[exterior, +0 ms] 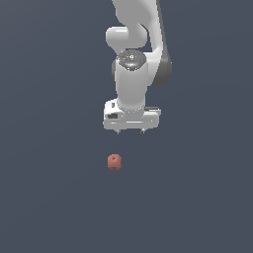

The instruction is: Pick up the object and move it to a goal position.

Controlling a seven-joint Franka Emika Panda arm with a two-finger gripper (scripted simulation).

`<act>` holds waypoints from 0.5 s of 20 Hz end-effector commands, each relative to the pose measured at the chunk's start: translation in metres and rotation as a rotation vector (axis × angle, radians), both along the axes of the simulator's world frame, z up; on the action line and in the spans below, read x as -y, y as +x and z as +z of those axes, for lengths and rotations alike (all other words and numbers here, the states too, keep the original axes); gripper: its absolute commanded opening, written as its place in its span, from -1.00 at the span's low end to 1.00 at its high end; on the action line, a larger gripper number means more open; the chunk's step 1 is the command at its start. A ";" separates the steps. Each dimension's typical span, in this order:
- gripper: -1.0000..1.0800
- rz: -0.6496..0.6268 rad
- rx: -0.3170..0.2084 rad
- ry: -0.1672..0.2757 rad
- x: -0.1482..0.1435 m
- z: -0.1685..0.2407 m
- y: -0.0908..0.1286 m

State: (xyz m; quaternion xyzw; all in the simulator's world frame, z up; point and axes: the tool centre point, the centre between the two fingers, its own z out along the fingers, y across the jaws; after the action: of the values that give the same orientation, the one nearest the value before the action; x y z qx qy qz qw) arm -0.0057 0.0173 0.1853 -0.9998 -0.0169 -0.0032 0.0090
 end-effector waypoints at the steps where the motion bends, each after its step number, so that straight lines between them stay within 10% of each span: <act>1: 0.92 0.000 0.000 0.000 0.000 0.000 0.000; 10: 0.92 0.003 0.017 -0.030 0.015 0.017 0.006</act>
State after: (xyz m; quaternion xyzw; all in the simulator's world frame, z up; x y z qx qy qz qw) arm -0.0004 0.0042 0.2000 -0.9998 -0.0182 -0.0105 -0.0037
